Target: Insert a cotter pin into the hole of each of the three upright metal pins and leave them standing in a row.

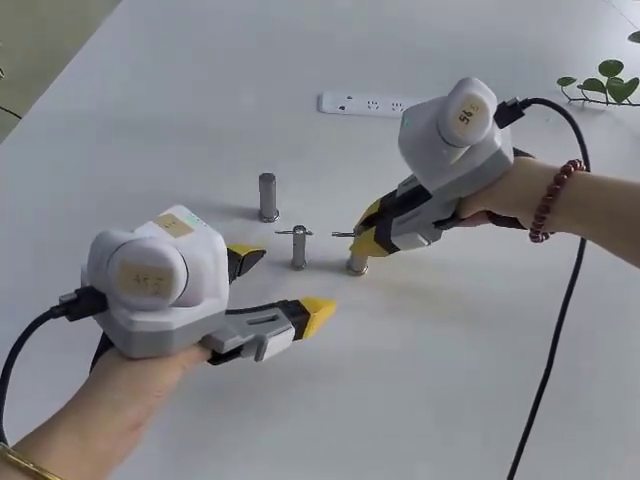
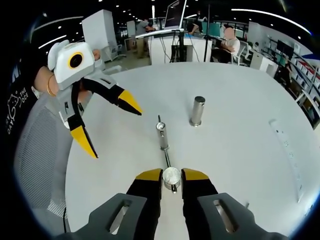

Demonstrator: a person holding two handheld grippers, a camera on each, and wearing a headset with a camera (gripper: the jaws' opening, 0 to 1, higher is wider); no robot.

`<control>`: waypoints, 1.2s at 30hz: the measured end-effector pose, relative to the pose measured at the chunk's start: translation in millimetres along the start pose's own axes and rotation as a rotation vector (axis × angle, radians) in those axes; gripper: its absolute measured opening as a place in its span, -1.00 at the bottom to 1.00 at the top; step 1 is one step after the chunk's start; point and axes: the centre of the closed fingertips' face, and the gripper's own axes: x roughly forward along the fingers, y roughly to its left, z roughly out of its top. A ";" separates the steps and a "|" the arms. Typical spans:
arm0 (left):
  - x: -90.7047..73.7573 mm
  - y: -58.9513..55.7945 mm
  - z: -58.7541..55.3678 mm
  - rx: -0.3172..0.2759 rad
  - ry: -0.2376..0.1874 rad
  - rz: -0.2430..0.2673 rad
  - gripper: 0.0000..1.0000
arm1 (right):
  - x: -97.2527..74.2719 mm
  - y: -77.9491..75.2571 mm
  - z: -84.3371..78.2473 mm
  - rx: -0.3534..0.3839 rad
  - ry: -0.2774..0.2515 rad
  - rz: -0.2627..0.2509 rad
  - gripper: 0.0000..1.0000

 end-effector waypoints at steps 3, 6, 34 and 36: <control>-0.5 0.2 0.5 -0.001 -0.002 0.000 0.16 | -2.6 3.0 2.7 0.025 -0.027 0.008 -0.65; -1.6 0.5 1.4 -0.001 -0.004 0.004 0.17 | -4.5 0.7 5.9 0.039 -0.042 -0.001 -0.65; -17.8 7.9 0.2 -0.016 -0.007 0.022 0.41 | 29.6 -41.7 84.6 0.307 -0.299 -0.122 -0.59; -17.9 7.8 0.8 -0.021 -0.010 0.025 0.41 | 33.2 -44.8 86.3 0.319 -0.314 -0.126 -0.60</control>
